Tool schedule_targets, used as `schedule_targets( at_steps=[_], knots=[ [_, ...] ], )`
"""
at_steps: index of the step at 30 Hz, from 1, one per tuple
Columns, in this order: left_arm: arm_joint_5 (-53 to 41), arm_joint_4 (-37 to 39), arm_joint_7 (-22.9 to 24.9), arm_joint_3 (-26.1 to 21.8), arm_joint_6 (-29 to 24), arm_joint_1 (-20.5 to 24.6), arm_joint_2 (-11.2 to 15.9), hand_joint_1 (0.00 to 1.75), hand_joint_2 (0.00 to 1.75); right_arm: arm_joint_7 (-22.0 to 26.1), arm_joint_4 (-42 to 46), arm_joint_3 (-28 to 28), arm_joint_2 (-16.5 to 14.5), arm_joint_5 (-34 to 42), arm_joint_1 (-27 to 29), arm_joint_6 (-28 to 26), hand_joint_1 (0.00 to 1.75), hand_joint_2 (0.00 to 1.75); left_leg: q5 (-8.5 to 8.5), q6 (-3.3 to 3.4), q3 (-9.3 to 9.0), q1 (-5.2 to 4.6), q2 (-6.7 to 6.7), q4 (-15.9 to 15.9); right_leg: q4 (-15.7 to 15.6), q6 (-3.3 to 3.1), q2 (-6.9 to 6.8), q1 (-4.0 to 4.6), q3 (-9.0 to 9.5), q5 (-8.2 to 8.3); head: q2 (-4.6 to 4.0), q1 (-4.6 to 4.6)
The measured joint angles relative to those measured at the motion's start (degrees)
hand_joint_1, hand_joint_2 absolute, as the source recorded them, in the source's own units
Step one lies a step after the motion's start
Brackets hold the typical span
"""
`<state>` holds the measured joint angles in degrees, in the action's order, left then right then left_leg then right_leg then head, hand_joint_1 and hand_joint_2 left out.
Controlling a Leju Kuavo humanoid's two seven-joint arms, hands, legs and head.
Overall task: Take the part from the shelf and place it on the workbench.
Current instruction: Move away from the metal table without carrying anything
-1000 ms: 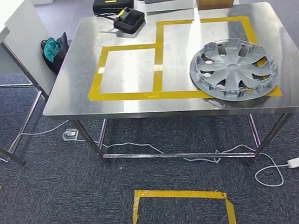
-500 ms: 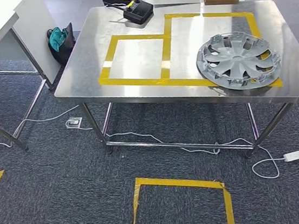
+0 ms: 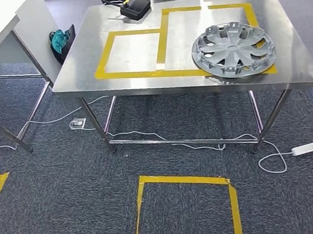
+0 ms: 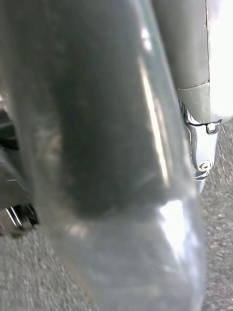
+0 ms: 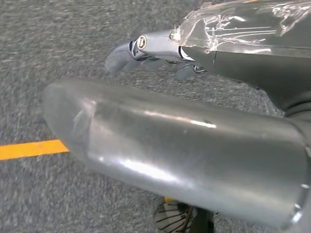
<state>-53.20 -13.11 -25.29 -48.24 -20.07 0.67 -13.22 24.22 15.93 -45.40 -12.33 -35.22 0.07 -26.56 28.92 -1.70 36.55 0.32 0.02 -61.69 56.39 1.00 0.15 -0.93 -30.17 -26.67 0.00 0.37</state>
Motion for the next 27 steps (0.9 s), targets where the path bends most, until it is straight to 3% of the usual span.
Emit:
schedule_targets(
  at_steps=[1, 2, 3, 4, 5, 7, 9, 10, 12, 14, 16, 20, 22, 23, 24, 25, 26, 27],
  knots=[
    [-0.10, 0.00, 0.05, 0.00, -0.18, 0.10, -0.17, 0.00, 0.00, -0.04, 0.01, -0.29, 0.16, 0.01, 0.01, 0.20, 0.00, 0.00, 3.00, -0.09, 0.99, 0.00, 0.00, -3.96, 0.03, -0.22, -0.03, 0.09, -0.78, 0.77, 0.00, -0.03],
    [-0.13, 0.00, 0.04, 0.00, -0.36, 0.23, -0.36, 0.00, 0.00, -0.22, 0.01, -0.58, 0.33, -0.06, 0.01, 0.40, 0.00, 0.00, 4.98, -0.10, 1.71, 0.01, 0.00, -7.75, 0.07, -0.30, -0.08, 0.19, -1.62, 1.53, 0.00, -0.05],
    [-0.05, 0.00, -0.09, -0.01, -0.52, 0.36, -0.54, 0.00, 0.00, -0.52, 0.01, -0.86, 0.50, -0.27, 0.00, 0.56, 0.00, 0.00, 5.49, -0.03, 1.76, 0.00, 0.00, -10.32, 0.11, -0.28, -0.15, 0.30, -2.59, 2.28, -0.01, -0.05],
    [0.09, -0.01, -0.34, -0.02, -0.67, 0.49, -0.71, 0.00, 0.00, -0.87, 0.01, -1.10, 0.67, -0.62, -0.02, 0.72, 0.00, 0.00, 4.64, 0.13, 1.00, -0.01, 0.00, -11.15, 0.15, -0.21, -0.21, 0.40, -3.53, 3.01, -0.01, -0.05],
    [0.25, -0.01, -0.74, -0.05, -0.78, 0.64, -0.87, 0.00, 0.00, -1.15, 0.01, -1.28, 0.84, -1.08, -0.06, 0.84, 0.00, 0.00, 2.85, 0.36, -0.78, -0.05, 0.00, -9.82, 0.17, -0.13, -0.24, 0.48, -4.44, 3.74, -0.02, -0.05],
    [0.53, -0.05, -1.64, -0.10, -0.90, 1.07, -1.13, 0.00, 0.00, -1.40, 0.01, -1.49, 1.13, -2.02, -0.22, 1.14, 0.00, 0.00, 0.31, 0.97, -7.02, -0.19, -0.01, -2.24, 0.23, 0.17, -0.23, 0.63, -5.90, 5.15, -0.01, -0.06],
    [0.71, -0.13, -2.15, -0.19, -0.98, 1.65, -1.41, 0.00, 0.00, -1.25, 0.01, -1.70, 1.32, -2.58, -0.40, 1.42, 0.00, 0.00, 0.90, 1.41, -12.52, -0.44, -0.03, 6.05, 0.12, 0.74, -0.26, 0.72, -6.68, 6.58, 0.00, 0.01],
    [0.88, -0.16, -2.31, -0.32, -1.03, 1.85, -1.53, 0.00, 0.00, -1.01, 0.00, -1.82, 1.39, -2.74, -0.47, 1.49, 0.00, 0.00, 1.35, 1.59, -13.69, -0.63, -0.05, 8.21, -0.10, 1.09, -0.31, 0.68, -6.84, 7.32, 0.00, -0.03],
    [1.60, -0.17, -2.79, -0.89, -1.07, 1.82, -1.64, 0.00, 0.00, -0.22, -0.02, -2.05, 1.48, -3.28, -0.49, 1.49, 0.00, 0.00, 0.63, 2.15, -13.03, -0.80, 0.02, 8.81, -0.61, 1.78, -0.34, 0.42, -7.06, 8.35, -0.01, -0.14],
    [2.48, -0.17, -3.51, -1.59, -0.81, 1.49, -1.54, 0.00, 0.00, 0.54, -0.05, -2.13, 1.53, -4.15, -0.36, 1.34, 0.00, 0.00, -0.50, 2.92, -12.06, -0.71, 0.20, 8.90, 0.15, 2.28, -0.30, 0.28, -7.65, 6.64, -0.02, -0.13],
    [2.89, -0.17, -3.84, -1.88, -0.58, 1.34, -1.45, 0.00, 0.00, 0.81, -0.08, -2.14, 1.55, -4.61, -0.27, 1.25, 0.00, 0.00, -1.01, 3.27, -11.58, -0.64, 0.26, 8.93, 1.03, 2.43, -0.31, 0.23, -8.10, 4.74, -0.02, -0.06],
    [3.02, -0.19, -3.99, -2.01, -0.41, 1.30, -1.41, 0.00, 0.00, 0.88, -0.12, -2.15, 1.54, -4.79, -0.24, 1.19, 0.00, 0.00, -1.17, 3.36, -11.42, -0.64, 0.26, 8.93, 1.63, 2.45, -0.29, 0.22, -8.23, 3.89, -0.01, 0.10],
    [3.27, -0.21, -4.23, -2.27, -0.01, 1.22, -1.29, 0.00, 0.00, 1.04, -0.19, -2.15, 1.51, -5.15, -0.21, 1.05, 0.00, 0.00, -1.52, 3.44, -11.03, -0.64, 0.26, 8.93, 3.30, 2.53, -0.28, 0.21, -8.72, 1.88, -0.01, 0.25],
    [3.53, -0.23, -4.55, -2.75, 0.76, 1.10, -0.96, 0.00, 0.00, 1.31, -0.29, -2.14, 1.38, -5.50, -0.35, 0.65, 0.00, 0.00, -2.37, 3.46, -9.93, -0.69, 0.27, 8.84, 7.53, 2.65, -0.27, 0.21, -9.34, -0.20, -0.01, 0.32],
    [3.78, -0.25, -4.85, -3.34, 1.57, 0.97, -0.52, 0.00, 0.00, 1.62, -0.39, -2.13, 1.23, -5.85, -0.50, 0.20, 0.00, 0.00, -3.56, 3.35, -8.16, -0.73, 0.26, 8.53, 10.25, 2.73, -0.27, 0.21, -8.33, -0.64, -0.01, 0.37],
    [3.99, -0.27, -5.11, -3.92, 2.32, 0.84, -0.09, 0.00, 0.00, 1.92, -0.49, -2.13, 1.07, -6.14, -0.70, -0.22, 0.00, 0.00, -4.83, 3.17, -6.24, -0.75, 0.24, 8.13, 11.30, 2.79, -0.27, 0.20, -6.13, -0.77, -0.01, 0.41],
    [4.15, -0.31, -5.37, -4.45, 2.93, 0.74, 0.34, 0.00, 0.00, 2.21, -0.55, -2.12, 0.89, -6.32, -0.98, -0.59, 0.00, 0.00, -6.09, 2.90, -4.31, -0.84, 0.21, 7.61, 10.31, 2.79, -0.26, 0.21, -2.87, -1.18, -0.01, 0.44],
    [4.14, -0.34, -5.54, -4.66, 3.02, 0.70, 0.49, 0.00, 0.00, 2.39, -0.56, -2.12, 0.81, -6.33, -1.18, -0.63, 0.00, 0.00, -6.75, 2.56, -3.19, -0.89, 0.18, 7.09, 5.15, 2.64, -0.18, 0.26, 1.30, -0.91, -0.01, 0.43]
  ],
)
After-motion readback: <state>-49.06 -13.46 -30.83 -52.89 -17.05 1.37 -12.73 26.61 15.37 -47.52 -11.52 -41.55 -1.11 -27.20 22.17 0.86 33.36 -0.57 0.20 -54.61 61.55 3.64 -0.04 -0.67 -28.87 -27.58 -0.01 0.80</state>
